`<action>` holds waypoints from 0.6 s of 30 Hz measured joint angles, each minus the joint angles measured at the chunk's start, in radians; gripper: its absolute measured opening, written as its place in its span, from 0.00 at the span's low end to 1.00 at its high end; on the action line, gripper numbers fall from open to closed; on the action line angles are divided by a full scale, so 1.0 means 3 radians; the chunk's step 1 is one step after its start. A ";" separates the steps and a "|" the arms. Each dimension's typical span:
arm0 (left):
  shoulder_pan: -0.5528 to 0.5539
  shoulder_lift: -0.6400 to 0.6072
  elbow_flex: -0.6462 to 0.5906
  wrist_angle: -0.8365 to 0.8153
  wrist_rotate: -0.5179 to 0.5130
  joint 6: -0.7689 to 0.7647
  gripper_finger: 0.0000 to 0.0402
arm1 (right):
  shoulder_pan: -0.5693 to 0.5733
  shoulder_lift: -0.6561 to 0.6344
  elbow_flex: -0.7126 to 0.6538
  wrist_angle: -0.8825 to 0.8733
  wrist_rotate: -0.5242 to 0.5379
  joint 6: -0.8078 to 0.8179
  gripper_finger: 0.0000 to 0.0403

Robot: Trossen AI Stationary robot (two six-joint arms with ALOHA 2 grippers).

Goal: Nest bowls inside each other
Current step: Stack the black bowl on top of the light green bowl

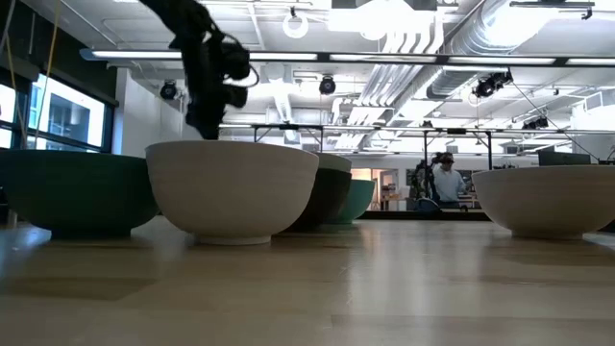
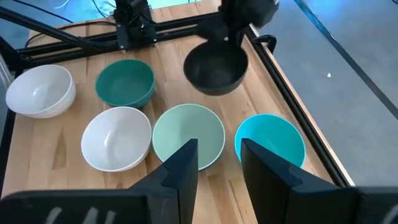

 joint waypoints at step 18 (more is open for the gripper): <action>-0.0617 0.0290 0.0807 -0.0563 0.0314 -0.0627 0.00 | -0.0008 0.0001 0.0000 0.0000 0.0006 -0.0067 0.28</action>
